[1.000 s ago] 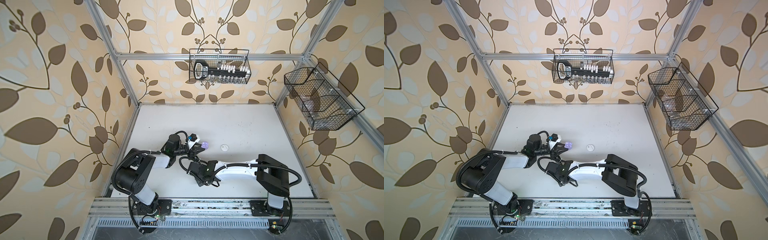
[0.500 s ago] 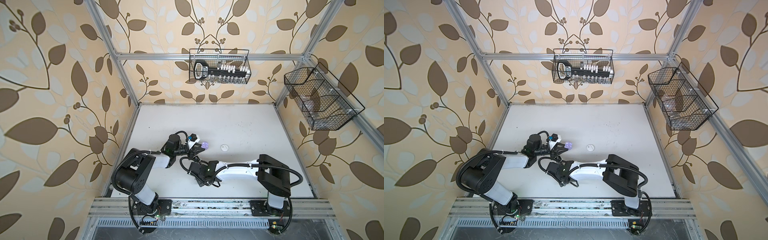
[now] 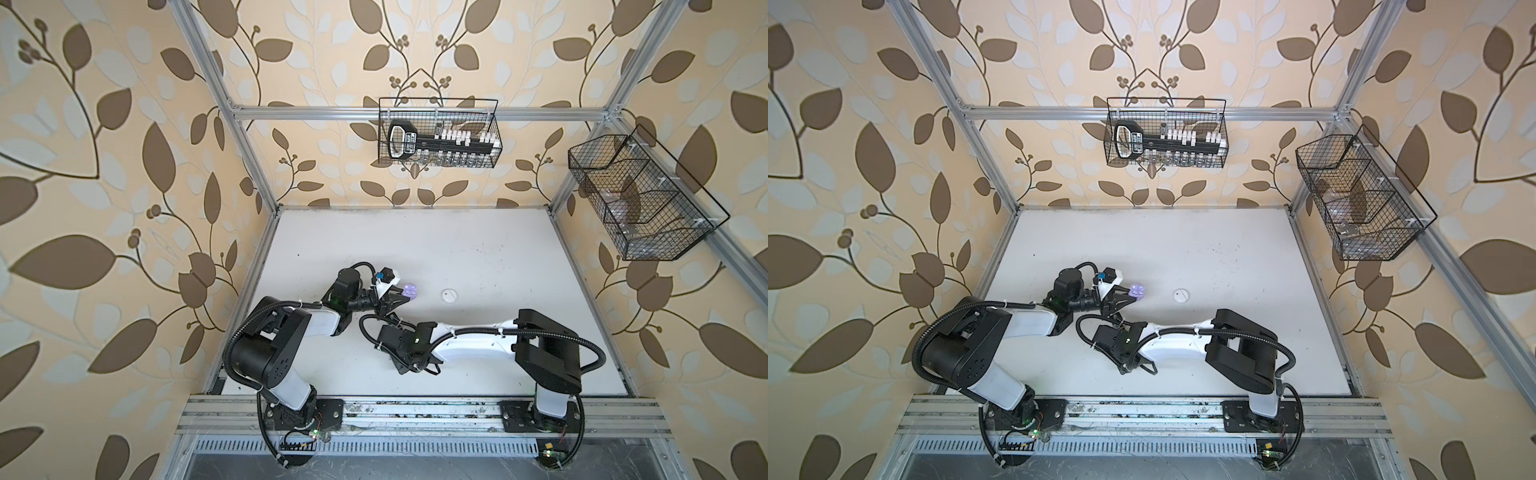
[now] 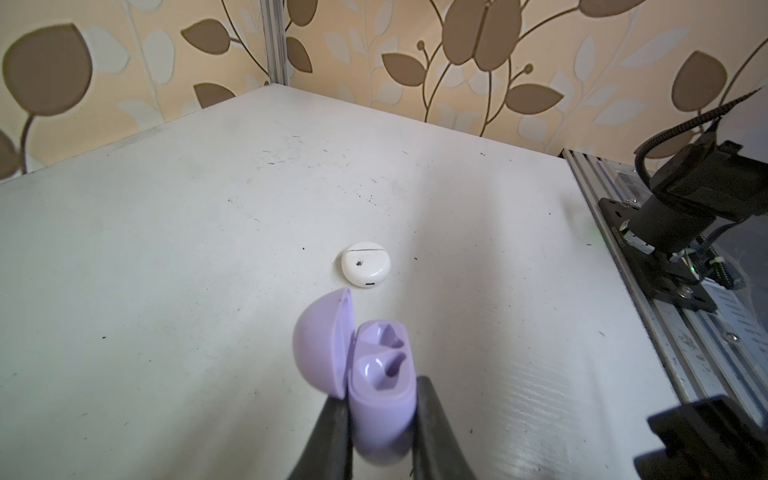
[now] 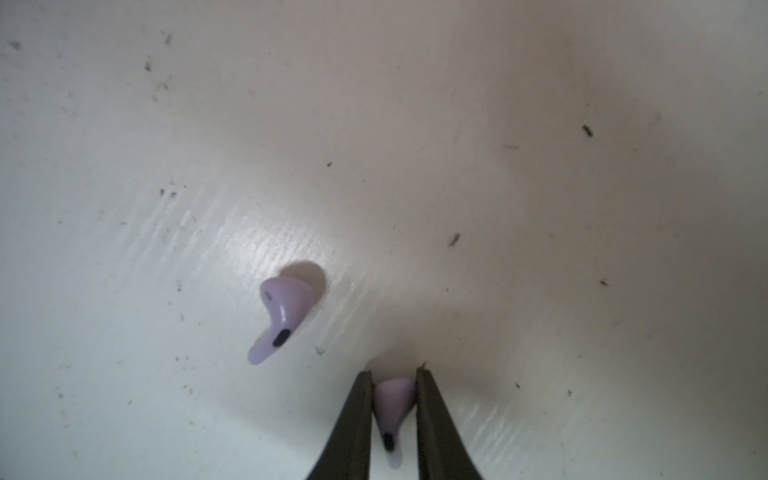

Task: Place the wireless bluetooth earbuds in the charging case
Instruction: 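Close the right gripper on the nearer lilac earbud, then lift the earbud and carry it with the right gripper to the lilac case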

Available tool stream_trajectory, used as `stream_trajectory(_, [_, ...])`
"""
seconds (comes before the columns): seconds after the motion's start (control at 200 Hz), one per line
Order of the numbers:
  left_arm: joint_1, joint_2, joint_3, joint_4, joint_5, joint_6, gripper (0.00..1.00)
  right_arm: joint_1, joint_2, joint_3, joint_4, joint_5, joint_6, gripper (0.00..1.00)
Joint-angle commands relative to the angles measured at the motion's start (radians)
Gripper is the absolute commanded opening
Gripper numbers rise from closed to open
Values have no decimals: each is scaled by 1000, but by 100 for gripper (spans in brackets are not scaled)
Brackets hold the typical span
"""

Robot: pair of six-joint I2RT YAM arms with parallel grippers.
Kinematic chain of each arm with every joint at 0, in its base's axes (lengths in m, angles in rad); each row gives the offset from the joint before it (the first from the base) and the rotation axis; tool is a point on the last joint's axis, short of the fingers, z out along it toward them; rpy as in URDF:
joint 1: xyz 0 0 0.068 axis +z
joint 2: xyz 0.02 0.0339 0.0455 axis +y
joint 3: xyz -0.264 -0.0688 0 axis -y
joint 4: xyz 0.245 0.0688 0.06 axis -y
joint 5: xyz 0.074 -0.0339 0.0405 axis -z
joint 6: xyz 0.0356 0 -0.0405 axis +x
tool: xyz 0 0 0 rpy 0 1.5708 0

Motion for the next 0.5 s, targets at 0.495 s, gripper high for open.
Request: stream_trajectory(0.495, [10,-17,37,44,35,-49,0,-39,-269,-93,46,178,67,10])
